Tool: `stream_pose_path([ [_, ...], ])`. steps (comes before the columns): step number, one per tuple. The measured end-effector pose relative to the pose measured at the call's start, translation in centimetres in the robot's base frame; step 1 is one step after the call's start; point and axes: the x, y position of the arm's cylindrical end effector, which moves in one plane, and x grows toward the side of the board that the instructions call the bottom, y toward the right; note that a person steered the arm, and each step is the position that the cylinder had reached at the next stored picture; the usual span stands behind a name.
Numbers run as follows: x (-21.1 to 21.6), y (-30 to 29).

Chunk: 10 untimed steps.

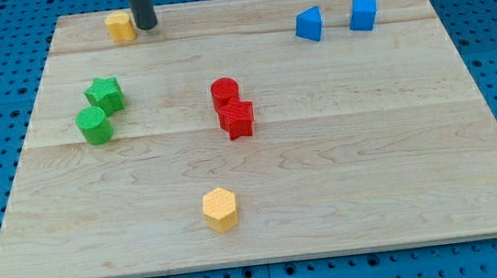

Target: Move the yellow hexagon up a bit

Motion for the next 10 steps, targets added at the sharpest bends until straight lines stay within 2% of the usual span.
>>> stream_pose_path([
  [1, 5.9, 7.2],
  [2, 15.0, 6.9],
  [3, 17.6, 8.0],
  [4, 18.4, 2.4],
  [5, 27.7, 2.0],
  [6, 33.1, -0.1],
  [7, 37.8, 1.2],
  [8, 38.0, 5.6],
  [9, 33.7, 4.8],
  [10, 33.5, 8.3],
])
